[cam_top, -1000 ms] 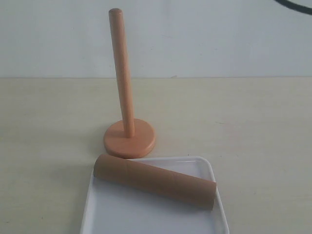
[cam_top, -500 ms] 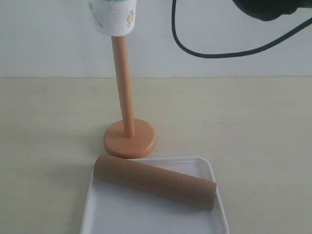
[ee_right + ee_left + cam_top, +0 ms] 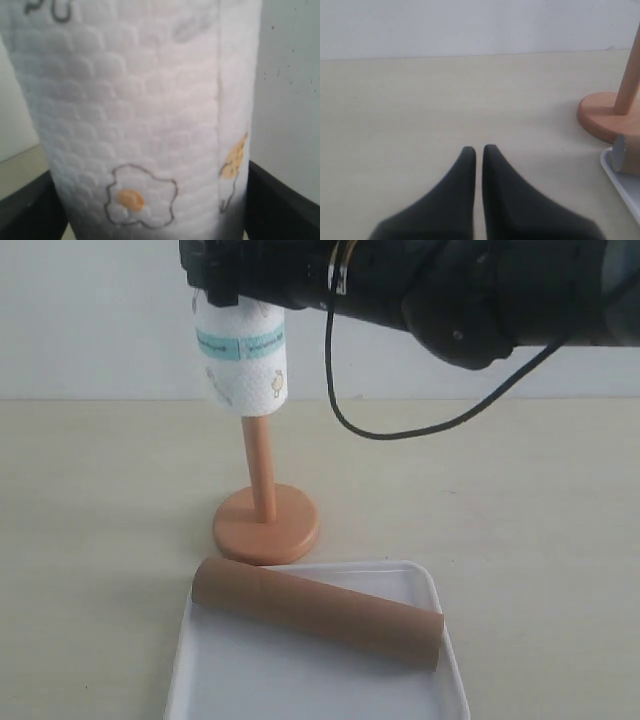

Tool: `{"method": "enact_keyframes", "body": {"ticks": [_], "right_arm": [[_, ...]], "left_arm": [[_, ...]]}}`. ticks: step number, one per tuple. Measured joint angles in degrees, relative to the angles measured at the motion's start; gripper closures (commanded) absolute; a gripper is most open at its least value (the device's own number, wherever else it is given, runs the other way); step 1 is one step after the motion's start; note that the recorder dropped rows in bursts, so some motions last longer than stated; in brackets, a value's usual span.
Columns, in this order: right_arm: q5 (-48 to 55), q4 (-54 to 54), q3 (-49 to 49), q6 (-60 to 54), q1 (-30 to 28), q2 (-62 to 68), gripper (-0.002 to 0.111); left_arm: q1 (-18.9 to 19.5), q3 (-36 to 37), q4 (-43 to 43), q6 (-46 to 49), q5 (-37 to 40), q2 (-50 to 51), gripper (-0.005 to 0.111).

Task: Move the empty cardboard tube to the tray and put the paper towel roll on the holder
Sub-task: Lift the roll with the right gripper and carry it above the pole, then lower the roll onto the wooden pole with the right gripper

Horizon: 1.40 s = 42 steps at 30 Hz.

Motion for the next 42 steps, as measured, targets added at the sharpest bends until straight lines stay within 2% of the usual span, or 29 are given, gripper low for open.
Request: {"method": "enact_keyframes", "body": {"ticks": [8, 24, 27, 30, 31, 34, 42], "right_arm": [[-4.08, 0.0, 3.2, -0.42, 0.0, 1.82, 0.108], [-4.31, 0.0, 3.99, -0.54, 0.0, 7.42, 0.108], [-4.31, 0.0, 3.99, -0.54, 0.0, 8.34, 0.096], [-4.06, 0.0, 3.99, -0.54, 0.0, 8.59, 0.072], [-3.96, 0.0, 3.99, -0.54, 0.0, 8.59, 0.061], [-2.18, 0.0, 3.99, -1.33, 0.0, 8.59, 0.042], [4.41, 0.0, 3.99, -3.03, 0.0, 8.59, 0.04]], "left_arm": [[0.0, 0.0, 0.0, 0.0, 0.0, 0.0, 0.103], [0.0, 0.0, 0.0, 0.0, 0.0, 0.0, 0.103], [0.0, 0.0, 0.0, 0.0, 0.0, 0.0, 0.103], [0.0, 0.0, 0.0, 0.0, 0.0, 0.0, 0.103], [0.0, 0.0, 0.0, 0.0, 0.0, 0.0, 0.103], [0.0, 0.0, 0.0, 0.0, 0.0, 0.0, 0.103], [0.0, 0.0, 0.0, 0.0, 0.0, 0.0, 0.103]]}}
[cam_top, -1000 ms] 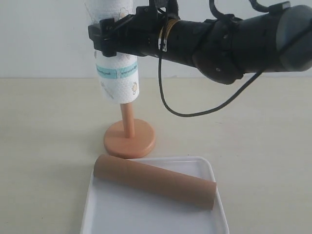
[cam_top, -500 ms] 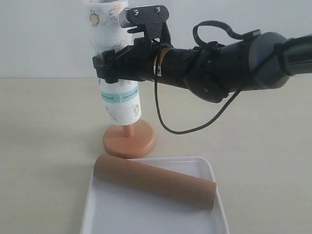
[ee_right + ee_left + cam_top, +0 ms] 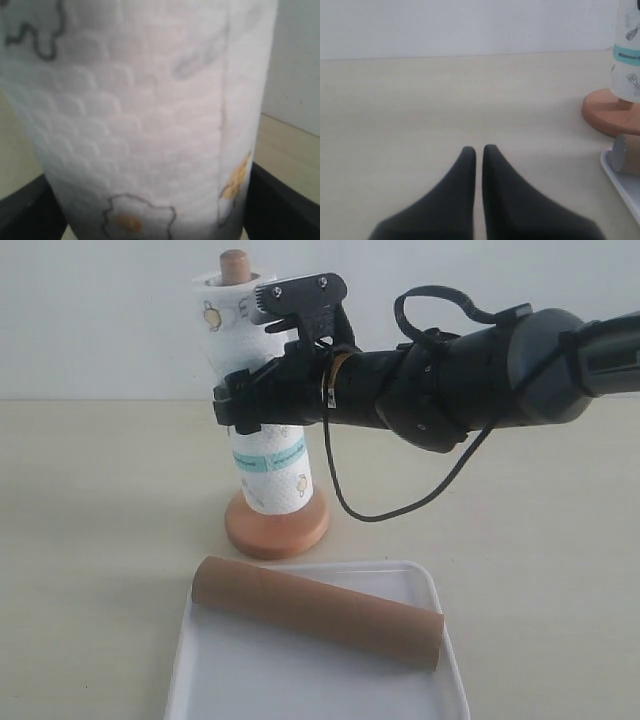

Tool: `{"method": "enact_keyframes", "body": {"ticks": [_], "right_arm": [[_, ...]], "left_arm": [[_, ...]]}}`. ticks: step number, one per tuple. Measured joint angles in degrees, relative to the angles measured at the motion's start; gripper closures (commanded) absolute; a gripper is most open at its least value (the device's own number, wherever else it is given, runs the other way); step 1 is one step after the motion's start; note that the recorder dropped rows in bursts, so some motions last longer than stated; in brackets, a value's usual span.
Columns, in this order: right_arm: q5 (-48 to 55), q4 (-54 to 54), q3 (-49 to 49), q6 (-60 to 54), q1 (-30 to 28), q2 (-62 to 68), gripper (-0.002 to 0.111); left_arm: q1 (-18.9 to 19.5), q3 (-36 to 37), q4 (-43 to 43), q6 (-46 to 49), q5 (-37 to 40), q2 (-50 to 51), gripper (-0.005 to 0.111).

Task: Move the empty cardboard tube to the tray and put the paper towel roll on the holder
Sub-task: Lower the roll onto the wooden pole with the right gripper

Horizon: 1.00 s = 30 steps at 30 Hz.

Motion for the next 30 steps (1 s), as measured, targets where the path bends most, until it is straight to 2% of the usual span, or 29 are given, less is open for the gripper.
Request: {"method": "enact_keyframes", "body": {"ticks": [3, 10, 14, 24, 30], "right_arm": [[0.42, 0.0, 0.0, 0.0, 0.0, 0.0, 0.038], [1.09, 0.0, 0.0, 0.6, 0.0, 0.0, 0.016], [1.8, 0.0, 0.0, 0.6, 0.0, 0.0, 0.009], [2.85, 0.0, 0.0, 0.6, 0.0, -1.43, 0.008], [4.91, 0.0, 0.0, 0.74, 0.0, -9.08, 0.008]], "left_arm": [[0.0, 0.0, 0.0, 0.0, 0.0, 0.0, 0.103], [0.0, 0.0, 0.0, 0.0, 0.0, 0.0, 0.103], [0.0, 0.0, 0.0, 0.0, 0.0, 0.0, 0.103], [0.0, 0.0, 0.0, 0.0, 0.0, 0.0, 0.103], [0.0, 0.0, 0.0, 0.0, 0.0, 0.0, 0.103]]}}
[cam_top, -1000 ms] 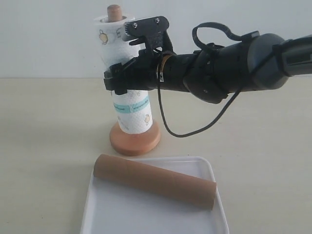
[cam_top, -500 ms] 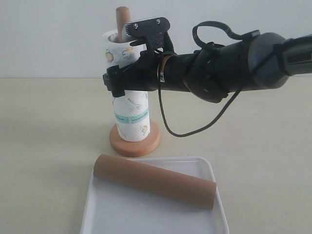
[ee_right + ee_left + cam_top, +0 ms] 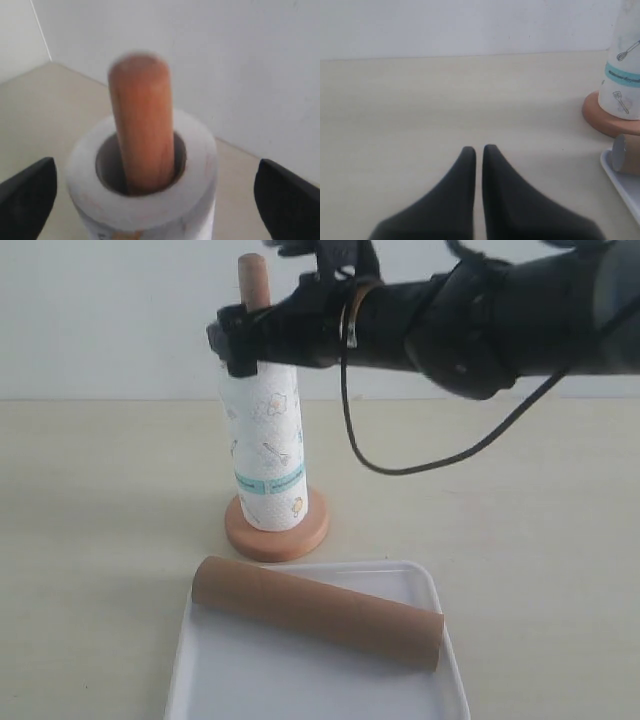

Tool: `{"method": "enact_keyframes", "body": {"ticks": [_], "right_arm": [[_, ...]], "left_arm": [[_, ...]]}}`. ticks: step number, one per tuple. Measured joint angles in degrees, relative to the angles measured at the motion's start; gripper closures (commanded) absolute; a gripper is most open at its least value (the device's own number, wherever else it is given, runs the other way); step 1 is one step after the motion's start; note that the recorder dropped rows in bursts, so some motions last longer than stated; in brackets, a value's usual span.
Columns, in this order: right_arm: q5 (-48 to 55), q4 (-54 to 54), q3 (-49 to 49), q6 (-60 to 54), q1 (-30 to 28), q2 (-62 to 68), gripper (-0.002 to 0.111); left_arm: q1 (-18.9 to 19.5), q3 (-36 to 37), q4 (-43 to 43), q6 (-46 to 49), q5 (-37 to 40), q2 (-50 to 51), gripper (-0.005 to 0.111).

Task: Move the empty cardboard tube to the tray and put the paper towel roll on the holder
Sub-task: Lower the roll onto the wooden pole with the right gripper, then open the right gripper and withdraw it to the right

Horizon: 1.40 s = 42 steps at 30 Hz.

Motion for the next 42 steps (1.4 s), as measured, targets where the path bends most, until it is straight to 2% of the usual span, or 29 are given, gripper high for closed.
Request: {"method": "enact_keyframes", "body": {"ticks": [8, 15, 31, 33, 34, 41, 42], "right_arm": [[7.53, 0.13, 0.0, 0.25, 0.0, -13.82, 0.008], [20.33, 0.13, 0.0, -0.9, 0.0, -24.0, 0.008], [51.04, 0.23, 0.0, -15.86, 0.0, -30.32, 0.011], [55.07, 0.23, 0.0, -16.72, 0.0, -29.97, 0.02], [57.0, 0.23, 0.0, -16.86, 0.0, -29.86, 0.028], [68.14, 1.4, 0.0, -17.06, 0.0, -28.11, 0.109], [69.13, 1.82, 0.0, -17.06, 0.0, -28.11, 0.107]], "left_arm": [[0.0, 0.0, 0.0, 0.0, 0.0, 0.0, 0.103], [0.0, 0.0, 0.0, 0.0, 0.0, 0.0, 0.103], [0.0, 0.0, 0.0, 0.0, 0.0, 0.0, 0.103], [0.0, 0.0, 0.0, 0.0, 0.0, 0.0, 0.103], [0.0, 0.0, 0.0, 0.0, 0.0, 0.0, 0.103], [0.0, 0.0, 0.0, 0.0, 0.0, 0.0, 0.103], [0.0, 0.0, 0.0, 0.0, 0.0, 0.0, 0.103]]}}
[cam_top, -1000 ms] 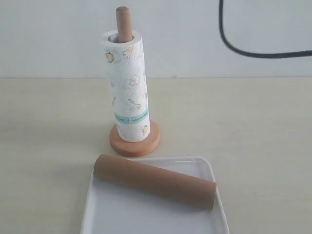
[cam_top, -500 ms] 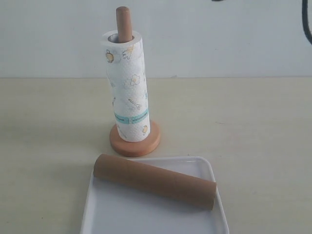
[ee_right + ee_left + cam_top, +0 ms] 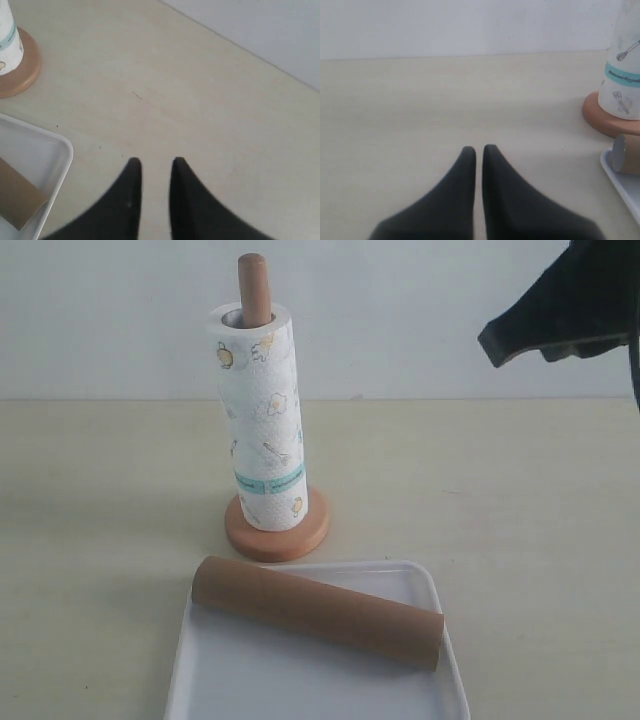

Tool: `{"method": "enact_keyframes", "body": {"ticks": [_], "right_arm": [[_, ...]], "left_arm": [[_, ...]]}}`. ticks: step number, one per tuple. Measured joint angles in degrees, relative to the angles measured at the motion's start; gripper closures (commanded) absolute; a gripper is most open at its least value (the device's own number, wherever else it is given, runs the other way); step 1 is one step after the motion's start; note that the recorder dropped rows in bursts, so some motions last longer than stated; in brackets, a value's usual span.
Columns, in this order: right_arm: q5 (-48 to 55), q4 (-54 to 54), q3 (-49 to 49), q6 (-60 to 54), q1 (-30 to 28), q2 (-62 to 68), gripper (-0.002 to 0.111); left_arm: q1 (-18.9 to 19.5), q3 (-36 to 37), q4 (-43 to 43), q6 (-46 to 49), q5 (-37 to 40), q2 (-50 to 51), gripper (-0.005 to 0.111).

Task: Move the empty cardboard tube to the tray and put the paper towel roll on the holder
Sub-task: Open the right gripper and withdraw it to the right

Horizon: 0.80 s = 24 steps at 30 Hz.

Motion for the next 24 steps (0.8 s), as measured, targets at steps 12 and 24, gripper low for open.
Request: {"method": "enact_keyframes", "body": {"ticks": [12, 24], "right_arm": [[1.28, 0.92, 0.0, 1.27, 0.0, 0.0, 0.107], [1.28, 0.71, 0.0, 4.92, 0.0, 0.0, 0.107]], "left_arm": [[0.0, 0.0, 0.0, 0.0, 0.0, 0.0, 0.103], [0.0, 0.0, 0.0, 0.0, 0.0, 0.0, 0.103]]}}
